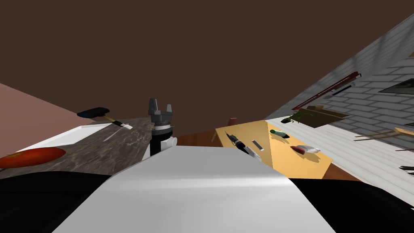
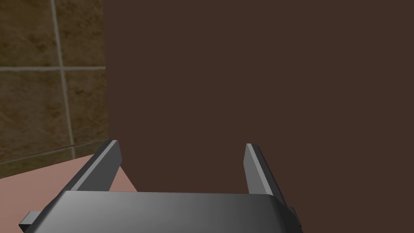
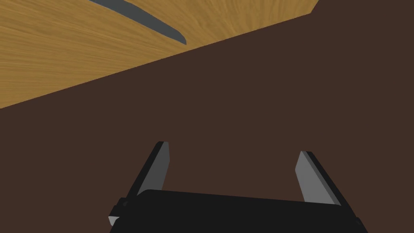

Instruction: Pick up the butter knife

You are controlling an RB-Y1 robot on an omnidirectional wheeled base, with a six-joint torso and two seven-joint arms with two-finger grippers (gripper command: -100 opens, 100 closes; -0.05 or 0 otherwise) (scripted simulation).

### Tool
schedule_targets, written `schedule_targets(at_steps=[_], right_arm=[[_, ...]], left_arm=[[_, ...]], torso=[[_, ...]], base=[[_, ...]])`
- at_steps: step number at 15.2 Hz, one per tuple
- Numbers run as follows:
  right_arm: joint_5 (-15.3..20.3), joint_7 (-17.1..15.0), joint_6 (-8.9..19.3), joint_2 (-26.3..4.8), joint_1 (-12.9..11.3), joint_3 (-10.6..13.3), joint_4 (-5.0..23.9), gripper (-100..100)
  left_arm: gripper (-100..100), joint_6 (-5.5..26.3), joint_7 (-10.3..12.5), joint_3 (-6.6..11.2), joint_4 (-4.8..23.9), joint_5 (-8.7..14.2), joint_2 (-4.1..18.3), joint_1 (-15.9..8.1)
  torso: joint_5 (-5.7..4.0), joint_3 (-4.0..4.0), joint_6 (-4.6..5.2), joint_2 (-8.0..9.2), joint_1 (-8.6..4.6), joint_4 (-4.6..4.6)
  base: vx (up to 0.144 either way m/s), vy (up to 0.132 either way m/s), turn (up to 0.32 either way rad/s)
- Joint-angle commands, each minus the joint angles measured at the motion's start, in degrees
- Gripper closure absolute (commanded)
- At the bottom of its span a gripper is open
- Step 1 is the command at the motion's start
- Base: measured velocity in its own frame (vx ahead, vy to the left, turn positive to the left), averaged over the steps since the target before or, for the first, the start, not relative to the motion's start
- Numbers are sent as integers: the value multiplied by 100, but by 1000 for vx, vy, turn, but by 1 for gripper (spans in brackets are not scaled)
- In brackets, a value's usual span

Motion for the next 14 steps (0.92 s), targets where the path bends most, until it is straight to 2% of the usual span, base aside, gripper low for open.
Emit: schedule_targets(at_steps=[1, 3, 4, 9, 11, 14], right_arm=[[33, 33, -15, -21, -46, 15, 168, -100], [125, 132, -51, -60, -116, 45, 439, -100], [125, 132, -51, -60, -116, 45, 470, -100], [379, 406, -151, -146, -308, 131, 1216, -100], [379, 406, -151, -146, -308, 131, 1306, -100], [528, 565, -209, -180, -416, 183, 1743, -100]], left_arm=[[0, 0, 0, 0, 0, 0, 0, 0], [0, 0, 0, 0, 0, 0, 0, 0], [0, 0, 0, 0, 0, 0, 0, 0], [0, 0, 0, 0, 0, 0, 0, 0], [0, 0, 0, 0, 0, 0, 0, 0], [0, 0, 0, 0, 0, 0, 0, 0]], torso=[[0, 0, 0, 0, 0, 0], [0, 0, -1, 0, 2, 0], [0, 0, 0, 0, 2, 0], [-1, -1, 0, -2, -3, 0], [-1, -1, 1, -2, -3, 0], [1, -1, 1, -2, 2, 0]], base=[[3, -21, 70], [2, -22, 148], [2, -20, 74], [4, -31, 169], [6, -29, 90], [6, -21, 125]])
